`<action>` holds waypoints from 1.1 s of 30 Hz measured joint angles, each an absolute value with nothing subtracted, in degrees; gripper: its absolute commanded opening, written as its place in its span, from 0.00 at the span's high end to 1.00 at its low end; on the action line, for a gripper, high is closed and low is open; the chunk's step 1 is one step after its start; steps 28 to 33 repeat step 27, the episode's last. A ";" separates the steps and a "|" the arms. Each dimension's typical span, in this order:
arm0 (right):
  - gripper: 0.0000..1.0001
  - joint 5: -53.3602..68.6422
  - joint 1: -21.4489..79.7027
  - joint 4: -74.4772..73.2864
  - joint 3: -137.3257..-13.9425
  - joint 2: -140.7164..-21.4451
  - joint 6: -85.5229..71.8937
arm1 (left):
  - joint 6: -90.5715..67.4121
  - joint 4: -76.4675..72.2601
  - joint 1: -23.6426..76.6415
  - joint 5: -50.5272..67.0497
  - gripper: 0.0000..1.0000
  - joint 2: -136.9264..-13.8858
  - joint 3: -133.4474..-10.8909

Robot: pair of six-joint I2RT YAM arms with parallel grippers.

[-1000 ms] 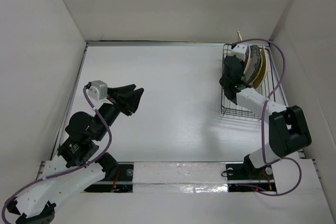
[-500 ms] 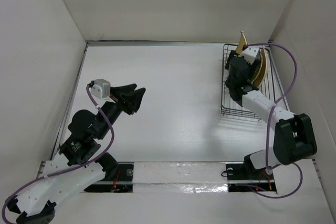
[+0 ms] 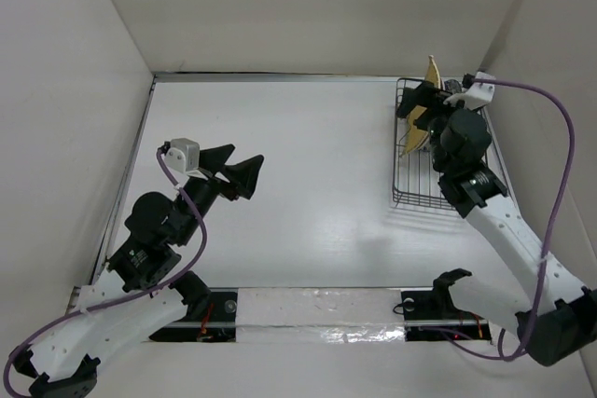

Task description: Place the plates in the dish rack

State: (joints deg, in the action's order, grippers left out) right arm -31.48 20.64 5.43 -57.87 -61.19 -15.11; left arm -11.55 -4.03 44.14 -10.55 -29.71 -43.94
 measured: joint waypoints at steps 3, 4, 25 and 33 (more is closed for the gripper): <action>0.00 -21.98 25.32 4.19 -57.87 -56.42 -16.27 | -11.11 -4.03 44.14 -11.75 0.20 -30.13 -43.94; 0.00 -17.98 26.81 4.36 -57.76 -55.18 -16.51 | -10.94 -4.03 44.14 -12.27 0.19 -30.28 -43.94; 0.00 5.78 37.17 8.14 -50.02 -53.28 -19.90 | -7.70 -5.80 44.14 -22.57 0.01 -30.89 -42.68; 0.00 5.74 37.17 8.14 -50.02 -52.93 -19.90 | -7.73 -5.80 44.14 -22.55 0.01 -31.40 -42.68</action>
